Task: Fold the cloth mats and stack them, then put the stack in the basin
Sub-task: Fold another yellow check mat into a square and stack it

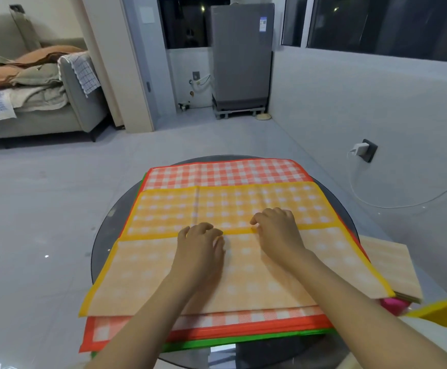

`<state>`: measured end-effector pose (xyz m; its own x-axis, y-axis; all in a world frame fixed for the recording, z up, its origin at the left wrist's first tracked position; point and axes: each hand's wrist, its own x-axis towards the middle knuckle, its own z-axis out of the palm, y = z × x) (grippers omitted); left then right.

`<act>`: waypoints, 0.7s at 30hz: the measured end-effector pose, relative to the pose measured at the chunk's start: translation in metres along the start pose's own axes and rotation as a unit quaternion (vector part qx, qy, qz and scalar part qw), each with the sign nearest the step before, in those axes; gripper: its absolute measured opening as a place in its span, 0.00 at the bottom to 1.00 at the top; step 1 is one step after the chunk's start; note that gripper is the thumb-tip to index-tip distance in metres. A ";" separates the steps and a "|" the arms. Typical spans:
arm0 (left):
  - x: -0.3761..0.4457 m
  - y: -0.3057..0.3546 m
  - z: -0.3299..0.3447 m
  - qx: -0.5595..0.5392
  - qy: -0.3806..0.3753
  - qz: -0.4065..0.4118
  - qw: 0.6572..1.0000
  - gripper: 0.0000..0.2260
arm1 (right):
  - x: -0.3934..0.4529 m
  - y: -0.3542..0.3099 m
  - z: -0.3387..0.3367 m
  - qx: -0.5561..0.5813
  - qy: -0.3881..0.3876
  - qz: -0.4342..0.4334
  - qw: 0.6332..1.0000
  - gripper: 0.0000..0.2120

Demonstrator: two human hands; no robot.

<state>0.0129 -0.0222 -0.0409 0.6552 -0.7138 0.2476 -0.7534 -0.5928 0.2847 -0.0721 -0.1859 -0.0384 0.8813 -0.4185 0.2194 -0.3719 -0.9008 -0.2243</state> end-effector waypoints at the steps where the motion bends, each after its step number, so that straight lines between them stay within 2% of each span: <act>1: -0.008 0.004 -0.001 0.010 -0.017 -0.008 1.000 0.17 | -0.006 -0.005 -0.001 0.008 0.008 -0.009 1.000 0.15; 4: -0.028 0.011 0.000 0.054 -0.097 -0.055 0.992 0.23 | -0.031 -0.025 0.001 0.048 -0.003 -0.040 0.998 0.17; 7: -0.037 0.010 0.008 0.054 -0.158 -0.070 0.984 0.24 | -0.048 -0.036 0.008 0.034 -0.085 -0.039 0.995 0.22; 12: -0.044 0.007 0.017 0.059 -0.143 -0.051 0.987 0.25 | -0.058 -0.040 0.020 0.004 -0.154 -0.039 0.987 0.26; 16: -0.045 0.005 0.018 0.078 -0.142 -0.043 0.986 0.24 | -0.062 -0.033 0.023 -0.011 -0.152 -0.033 0.988 0.27; 21: -0.045 0.004 0.020 0.085 -0.144 -0.045 0.985 0.28 | -0.070 -0.002 0.015 -0.025 -0.137 0.025 0.990 0.27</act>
<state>-0.0205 0.0002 -0.0700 0.6944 -0.7177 -0.0518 -0.7082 -0.6944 0.1276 -0.1285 -0.1533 -0.0675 0.9048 -0.4218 -0.0583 -0.4252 -0.8873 -0.1787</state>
